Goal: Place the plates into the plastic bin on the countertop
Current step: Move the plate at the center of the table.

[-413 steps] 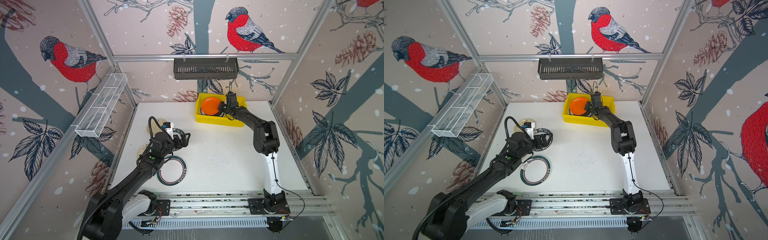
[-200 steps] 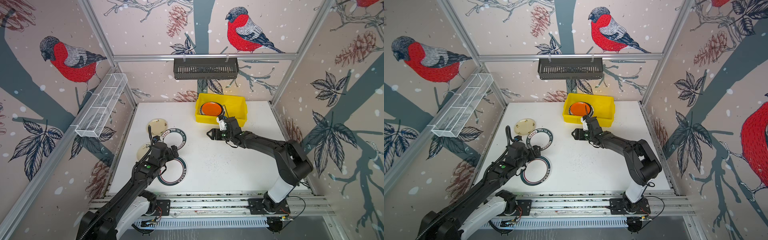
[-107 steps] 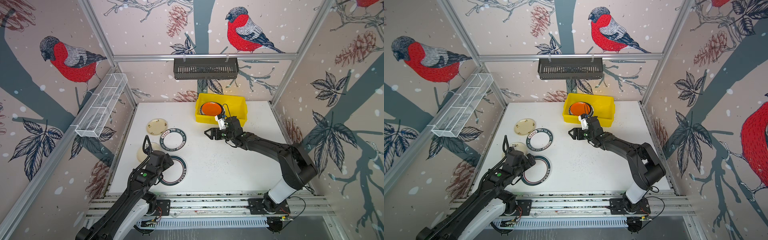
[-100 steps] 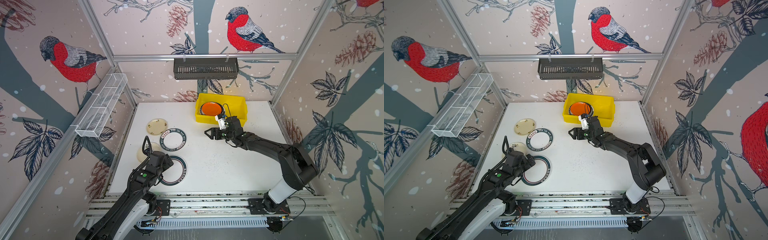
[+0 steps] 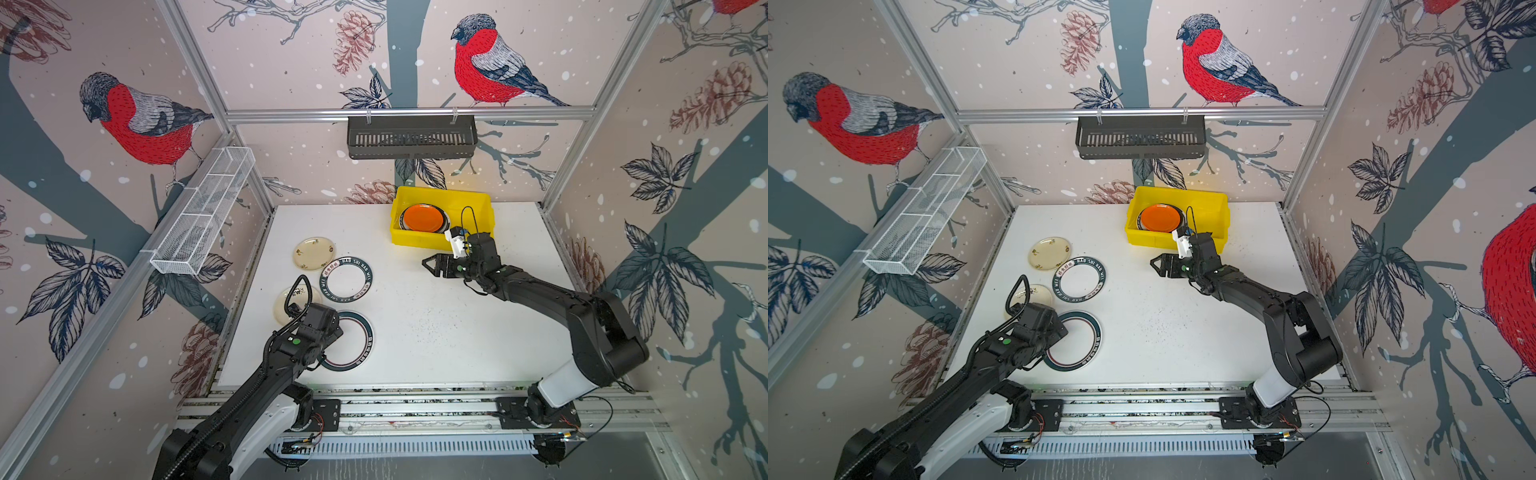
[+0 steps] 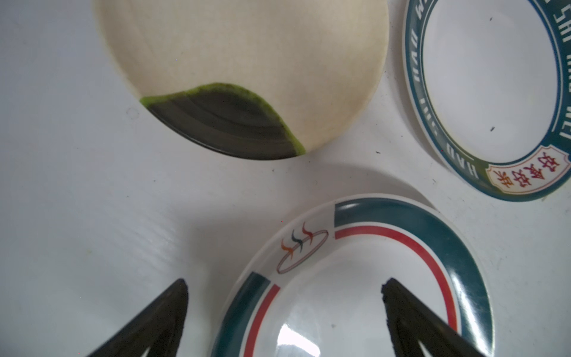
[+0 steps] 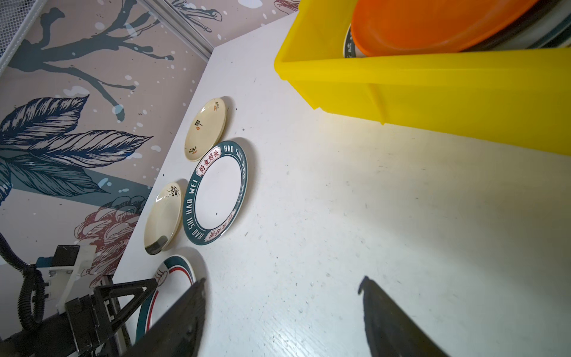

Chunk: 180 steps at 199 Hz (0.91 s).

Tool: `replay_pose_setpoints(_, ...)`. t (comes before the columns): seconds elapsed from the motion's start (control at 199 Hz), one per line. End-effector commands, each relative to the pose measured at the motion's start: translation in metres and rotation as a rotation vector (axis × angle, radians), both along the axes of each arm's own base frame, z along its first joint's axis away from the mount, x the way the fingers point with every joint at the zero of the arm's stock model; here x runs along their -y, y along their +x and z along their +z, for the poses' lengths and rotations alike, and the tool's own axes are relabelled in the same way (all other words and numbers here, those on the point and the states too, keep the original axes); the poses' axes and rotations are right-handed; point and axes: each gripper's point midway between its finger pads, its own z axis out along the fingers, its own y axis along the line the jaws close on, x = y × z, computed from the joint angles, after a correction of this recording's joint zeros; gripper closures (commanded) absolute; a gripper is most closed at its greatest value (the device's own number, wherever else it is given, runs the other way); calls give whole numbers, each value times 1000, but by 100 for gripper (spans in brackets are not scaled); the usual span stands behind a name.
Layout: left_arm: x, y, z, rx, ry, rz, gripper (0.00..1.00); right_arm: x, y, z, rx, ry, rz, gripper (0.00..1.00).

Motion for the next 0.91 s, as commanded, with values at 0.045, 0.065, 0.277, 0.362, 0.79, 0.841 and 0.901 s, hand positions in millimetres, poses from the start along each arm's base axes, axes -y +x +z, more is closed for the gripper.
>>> replay_pose_setpoints(0.045,12,-1,-2,-2,-65,-27,9,0,1,7,22,27,9,21)
replay_pose_setpoints(0.065,14,-1,-3,-3,-73,-31,10,0,1,7,22,26,8,21)
replay_pose_setpoints(0.277,32,-1,-5,6,-164,-76,15,2,3,5,14,24,-1,21)
replay_pose_setpoints(0.362,39,1,-3,21,-185,-93,17,2,3,6,14,24,-2,21)
replay_pose_setpoints(0.79,71,10,-13,67,-263,-198,32,-3,-2,14,20,41,16,27)
replay_pose_setpoints(0.841,72,10,-14,72,-267,-200,33,-6,-3,17,29,48,21,27)
replay_pose_setpoints(0.901,73,12,-13,89,-268,-208,36,-11,-6,19,38,51,34,27)
